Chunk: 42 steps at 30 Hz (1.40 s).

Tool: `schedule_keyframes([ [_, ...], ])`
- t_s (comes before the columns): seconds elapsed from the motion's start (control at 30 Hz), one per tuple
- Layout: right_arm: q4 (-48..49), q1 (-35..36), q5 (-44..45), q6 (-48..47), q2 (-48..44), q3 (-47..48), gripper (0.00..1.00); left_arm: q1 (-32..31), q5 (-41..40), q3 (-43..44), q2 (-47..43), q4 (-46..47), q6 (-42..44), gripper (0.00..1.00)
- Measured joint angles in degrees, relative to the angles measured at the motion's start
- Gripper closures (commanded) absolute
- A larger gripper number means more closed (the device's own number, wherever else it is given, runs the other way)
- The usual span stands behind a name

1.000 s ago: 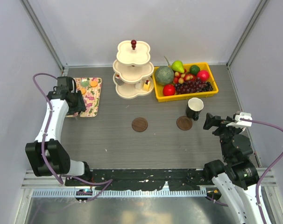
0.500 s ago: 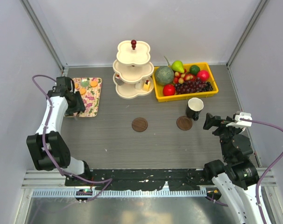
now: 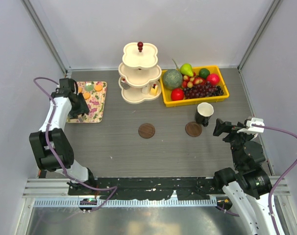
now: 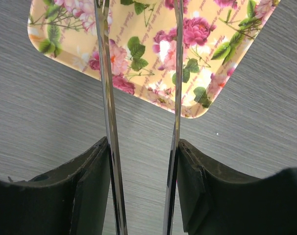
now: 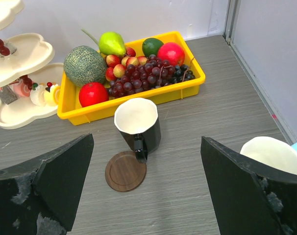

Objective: Serve the afternoon tea

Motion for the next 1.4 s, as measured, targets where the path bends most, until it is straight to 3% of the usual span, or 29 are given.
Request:
schedule_keyframes([
  [0.2,0.0,-0.02,-0.07,0.0,0.0,-0.02,0.03,0.04,0.81,0.24,2.95,1.25,-0.68,0.44],
  [0.67,0.44,-0.02,-0.2,-0.02,0.0,-0.17,0.03,0.28,2.78,0.24,3.5,1.7,-0.9,0.62],
  [1.0,0.87,-0.02,-0.59,-0.02,0.0,-0.17,0.03,-0.72,6.64,0.24,-5.11,0.04,-0.9,0.64],
  [1.4,0.87,0.0,-0.61,-0.02,-0.02,-0.17,0.03,-16.11,8.87,6.86,-9.01,0.96,-0.87,0.64],
])
